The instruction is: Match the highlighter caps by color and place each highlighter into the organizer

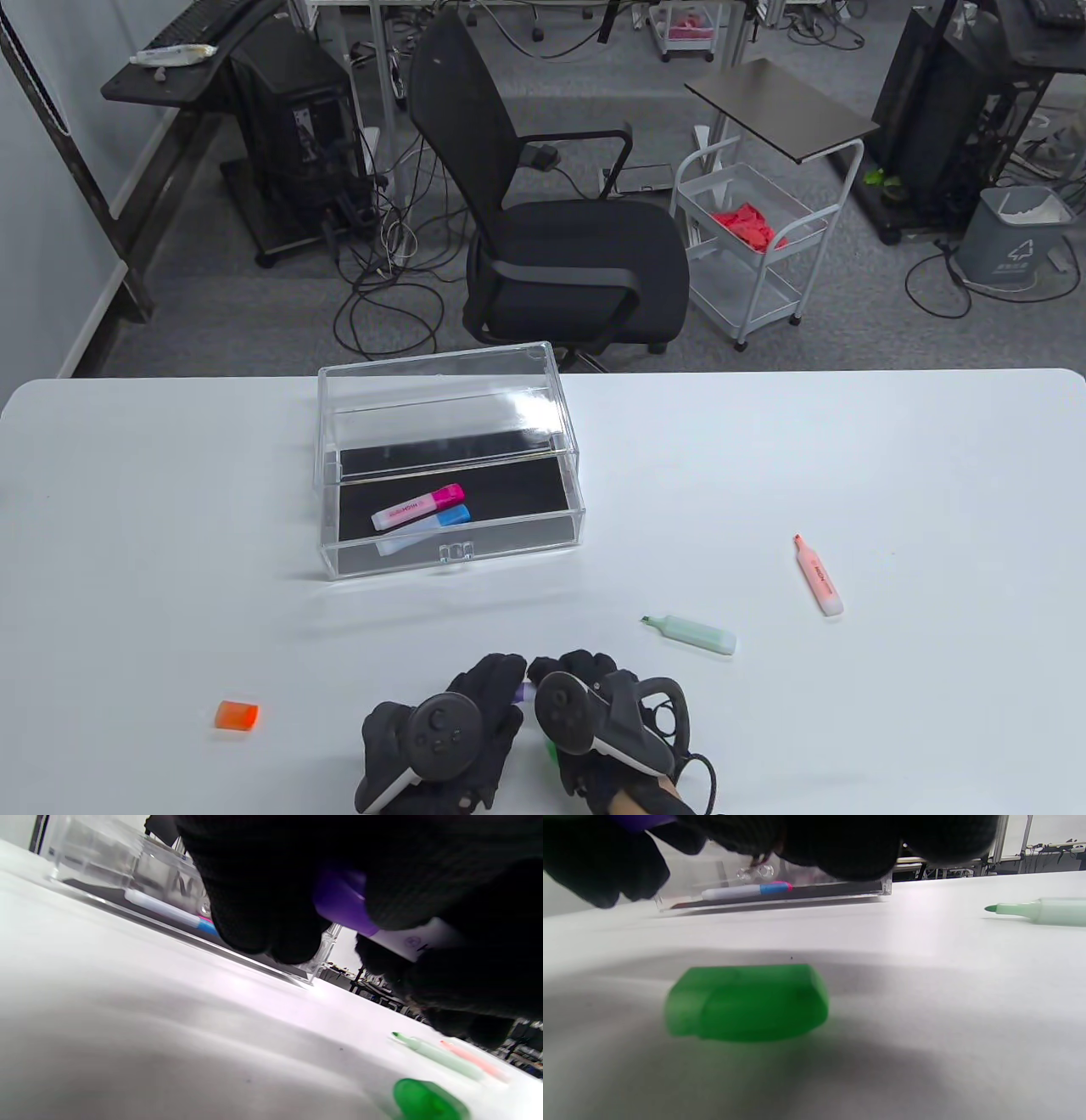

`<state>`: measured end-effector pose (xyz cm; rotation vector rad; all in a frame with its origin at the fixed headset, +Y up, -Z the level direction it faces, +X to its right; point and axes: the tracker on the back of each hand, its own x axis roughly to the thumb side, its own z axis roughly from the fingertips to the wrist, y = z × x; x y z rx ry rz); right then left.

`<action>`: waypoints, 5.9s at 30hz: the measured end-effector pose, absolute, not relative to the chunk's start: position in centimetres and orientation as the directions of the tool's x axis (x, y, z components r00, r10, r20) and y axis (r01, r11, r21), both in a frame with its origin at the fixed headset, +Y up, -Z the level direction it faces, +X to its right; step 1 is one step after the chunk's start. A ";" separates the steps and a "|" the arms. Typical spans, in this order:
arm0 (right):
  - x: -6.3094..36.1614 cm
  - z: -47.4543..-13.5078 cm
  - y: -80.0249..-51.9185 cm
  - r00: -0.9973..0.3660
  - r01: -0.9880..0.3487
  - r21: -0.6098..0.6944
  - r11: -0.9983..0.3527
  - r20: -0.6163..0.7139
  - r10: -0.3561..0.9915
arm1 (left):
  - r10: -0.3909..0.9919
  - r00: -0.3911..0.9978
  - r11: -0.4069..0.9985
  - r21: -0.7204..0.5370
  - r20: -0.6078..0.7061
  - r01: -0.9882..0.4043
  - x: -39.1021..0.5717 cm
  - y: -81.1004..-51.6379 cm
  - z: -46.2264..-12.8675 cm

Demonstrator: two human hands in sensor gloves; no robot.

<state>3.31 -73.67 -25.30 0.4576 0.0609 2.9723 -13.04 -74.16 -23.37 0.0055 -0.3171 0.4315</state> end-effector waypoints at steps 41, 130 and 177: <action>5.6 -24.7 -72.1 -0.934 -0.201 0.066 -0.977 0.288 0.211 | -0.009 0.989 0.999 -0.042 0.150 0.015 -16.7 -69.3 -32.9; 16.8 -34.0 -76.2 -0.992 -0.046 0.386 -0.921 -0.126 -0.003 | 0.111 0.993 0.966 -0.236 0.026 -0.102 -18.0 -74.9 -25.7; 15.3 -27.9 -73.5 -0.955 -0.294 -0.058 -0.954 0.063 0.290 | 0.058 0.998 0.952 -0.303 0.039 -0.043 -17.2 -76.0 -26.2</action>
